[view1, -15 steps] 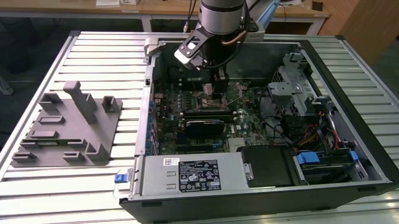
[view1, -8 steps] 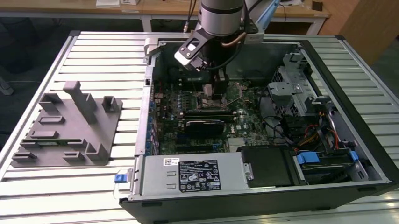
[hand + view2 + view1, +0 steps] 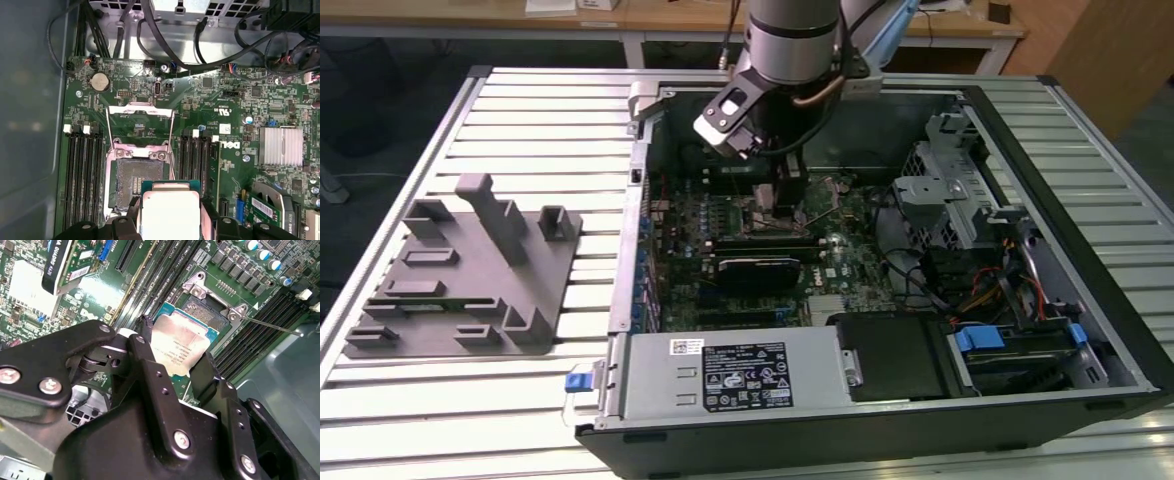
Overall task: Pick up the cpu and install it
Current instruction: 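Place the cpu into insertion slot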
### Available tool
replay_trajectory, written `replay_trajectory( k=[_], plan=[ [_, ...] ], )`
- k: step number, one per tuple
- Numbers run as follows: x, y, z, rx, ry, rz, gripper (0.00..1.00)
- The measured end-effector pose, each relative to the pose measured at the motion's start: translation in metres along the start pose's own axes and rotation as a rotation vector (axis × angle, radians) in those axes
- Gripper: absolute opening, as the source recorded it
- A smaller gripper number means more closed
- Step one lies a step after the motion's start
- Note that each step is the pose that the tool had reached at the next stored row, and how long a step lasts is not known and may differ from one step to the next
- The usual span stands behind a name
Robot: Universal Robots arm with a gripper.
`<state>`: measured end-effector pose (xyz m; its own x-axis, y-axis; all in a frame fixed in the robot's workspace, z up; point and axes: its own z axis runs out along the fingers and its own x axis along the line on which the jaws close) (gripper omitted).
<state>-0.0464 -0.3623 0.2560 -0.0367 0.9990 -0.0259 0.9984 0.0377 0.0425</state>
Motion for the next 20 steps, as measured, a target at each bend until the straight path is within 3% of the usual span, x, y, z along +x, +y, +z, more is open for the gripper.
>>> replay_trajectory(
  k=[12, 20],
  plan=[
    [0.0129, 0.0001, 0.0097, 0.0, 0.0001, 0.0, 0.55],
    [0.0196, -0.0001, 0.0217, 0.0006, -0.0001, 0.0, 0.55]
  ],
)
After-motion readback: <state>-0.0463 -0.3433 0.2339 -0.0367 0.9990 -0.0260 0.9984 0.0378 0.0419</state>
